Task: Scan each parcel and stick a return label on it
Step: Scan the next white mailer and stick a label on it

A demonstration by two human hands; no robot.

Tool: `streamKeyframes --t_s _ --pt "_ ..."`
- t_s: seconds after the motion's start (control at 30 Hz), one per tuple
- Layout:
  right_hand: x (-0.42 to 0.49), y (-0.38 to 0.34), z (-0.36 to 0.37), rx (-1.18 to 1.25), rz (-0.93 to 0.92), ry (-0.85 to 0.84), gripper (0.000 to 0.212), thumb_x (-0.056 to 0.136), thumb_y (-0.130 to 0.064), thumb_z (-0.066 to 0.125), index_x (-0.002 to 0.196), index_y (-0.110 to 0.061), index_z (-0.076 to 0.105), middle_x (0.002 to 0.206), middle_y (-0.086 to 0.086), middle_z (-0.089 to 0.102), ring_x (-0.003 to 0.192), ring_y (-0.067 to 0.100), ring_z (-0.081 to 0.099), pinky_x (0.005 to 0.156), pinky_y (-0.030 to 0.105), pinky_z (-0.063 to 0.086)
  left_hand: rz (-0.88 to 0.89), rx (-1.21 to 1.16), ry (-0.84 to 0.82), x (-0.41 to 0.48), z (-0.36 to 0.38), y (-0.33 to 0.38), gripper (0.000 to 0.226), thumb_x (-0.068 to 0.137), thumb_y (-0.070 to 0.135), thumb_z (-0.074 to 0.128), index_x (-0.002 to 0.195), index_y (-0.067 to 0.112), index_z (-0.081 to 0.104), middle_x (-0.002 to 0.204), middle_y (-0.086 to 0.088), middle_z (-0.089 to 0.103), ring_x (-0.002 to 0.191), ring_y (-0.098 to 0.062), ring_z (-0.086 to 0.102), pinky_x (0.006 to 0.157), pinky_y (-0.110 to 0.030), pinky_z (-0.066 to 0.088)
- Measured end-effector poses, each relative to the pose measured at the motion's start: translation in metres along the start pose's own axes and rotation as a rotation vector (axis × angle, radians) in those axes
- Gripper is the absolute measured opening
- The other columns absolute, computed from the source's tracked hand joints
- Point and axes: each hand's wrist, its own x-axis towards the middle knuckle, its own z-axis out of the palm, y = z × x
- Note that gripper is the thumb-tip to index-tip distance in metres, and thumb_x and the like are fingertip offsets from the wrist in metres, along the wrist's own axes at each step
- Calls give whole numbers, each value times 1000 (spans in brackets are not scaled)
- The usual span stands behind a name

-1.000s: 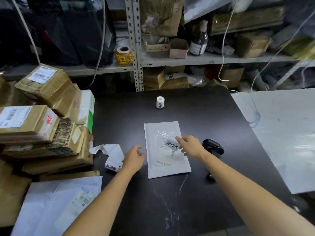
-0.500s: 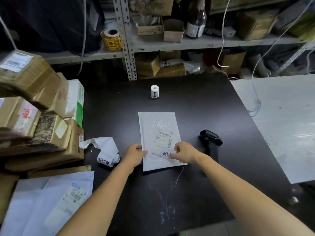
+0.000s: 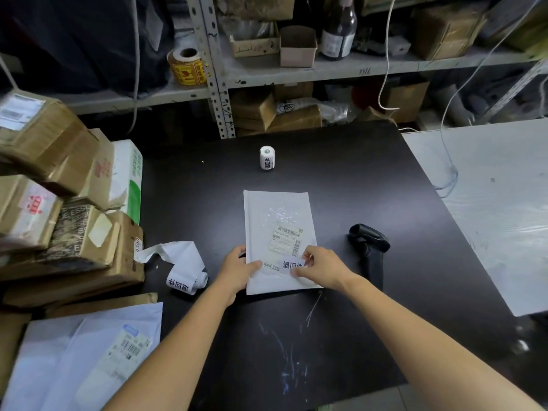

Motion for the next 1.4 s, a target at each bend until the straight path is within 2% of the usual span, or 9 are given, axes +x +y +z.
streamKeyframes --t_s 0.2,0.4,0.67,0.77,0.93,1.03,1.13,1.23,1.4 --pt "2 -1 3 18 32 25 38 82 -50 70 93 -16 59 91 0 65 84 23 66 79 38 54 43 12 -2 3 2 -2 45 90 -2 61 131 13 50 125 -7 63 102 -24 67 85 -42 56" --pt "4 -2 3 -26 52 13 38 81 -51 68 90 -16 57 91 0 66 86 23 63 74 34 50 63 39 4 5 0 -4 45 90 -1 63 129 16 49 127 -6 61 104 -22 65 92 -44 54" --pt "8 -12 -2 -213 163 77 47 72 -65 70 79 -22 51 83 -3 61 74 18 58 54 30 39 46 34 -11 5 -2 -3 47 91 0 61 131 18 46 127 -3 60 103 -20 65 86 -40 56" --pt "6 -2 -10 -154 215 145 53 66 -65 75 83 -22 50 87 -3 62 81 21 60 61 32 44 11 -6 -22 4 -8 -4 48 92 -1 60 134 18 44 124 -4 62 102 -22 66 82 -41 57" --pt "8 9 -11 33 181 118 50 73 -47 81 106 -18 55 101 -1 62 95 21 62 85 37 53 1 -70 -49 -1 -21 -7 46 92 -3 59 129 21 47 125 -3 63 105 -23 66 88 -48 56" --pt "6 3 -9 379 186 83 49 79 -34 81 116 -12 58 104 5 65 98 24 67 88 43 57 -14 -129 -80 -10 -29 -7 43 92 0 60 124 27 49 119 -1 68 100 -20 69 75 -43 59" --pt "-2 -10 -14 651 176 26 36 84 -23 77 113 -12 60 104 5 70 88 18 73 73 37 62 -22 -175 -102 -24 -37 -3 46 92 2 62 126 29 47 110 -1 73 97 -20 71 71 -41 59" --pt "-9 -30 -24 652 81 59 24 87 -18 75 106 -10 61 98 5 70 69 10 71 49 20 52 18 -179 -84 -46 -41 5 47 92 2 63 127 28 47 106 3 74 96 -19 72 72 -42 59" --pt "-32 -81 -44 507 -169 39 21 88 -20 72 103 -14 59 96 0 66 77 8 64 49 13 44 147 -220 73 -113 -54 22 58 89 -3 62 129 35 46 113 4 71 96 -17 71 65 -38 60"
